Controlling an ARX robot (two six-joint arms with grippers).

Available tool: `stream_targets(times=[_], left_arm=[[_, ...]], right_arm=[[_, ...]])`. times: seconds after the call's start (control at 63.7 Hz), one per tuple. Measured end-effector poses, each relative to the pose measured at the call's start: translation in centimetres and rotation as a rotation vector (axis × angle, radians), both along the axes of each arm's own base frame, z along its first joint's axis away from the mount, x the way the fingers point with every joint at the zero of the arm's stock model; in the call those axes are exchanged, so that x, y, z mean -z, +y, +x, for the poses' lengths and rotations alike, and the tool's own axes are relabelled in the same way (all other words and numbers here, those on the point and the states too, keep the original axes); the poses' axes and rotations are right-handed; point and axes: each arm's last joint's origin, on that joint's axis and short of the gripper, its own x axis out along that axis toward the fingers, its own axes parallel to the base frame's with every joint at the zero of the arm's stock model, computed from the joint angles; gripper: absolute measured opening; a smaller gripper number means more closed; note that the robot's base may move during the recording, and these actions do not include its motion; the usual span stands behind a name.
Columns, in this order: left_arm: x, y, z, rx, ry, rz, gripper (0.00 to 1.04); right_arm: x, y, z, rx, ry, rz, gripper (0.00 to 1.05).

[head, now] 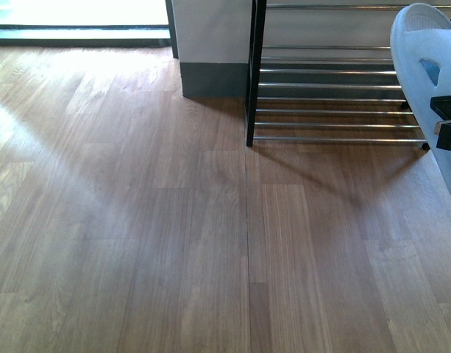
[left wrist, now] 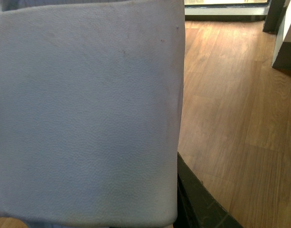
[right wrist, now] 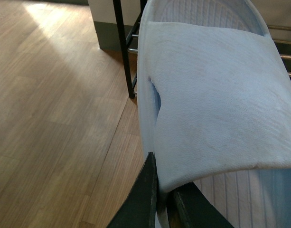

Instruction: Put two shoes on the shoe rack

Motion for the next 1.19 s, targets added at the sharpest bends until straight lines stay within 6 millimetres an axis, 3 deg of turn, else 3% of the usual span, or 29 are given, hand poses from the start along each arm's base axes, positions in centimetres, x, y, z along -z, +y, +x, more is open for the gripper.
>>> stream_targets(times=[1.193], left_arm=[[0.09,-0.01,0.01,0.002,0.004,0.0,0.02]], right_arm=[[0.01,0.0,0.02,0.0,0.0,0.0,0.02]])
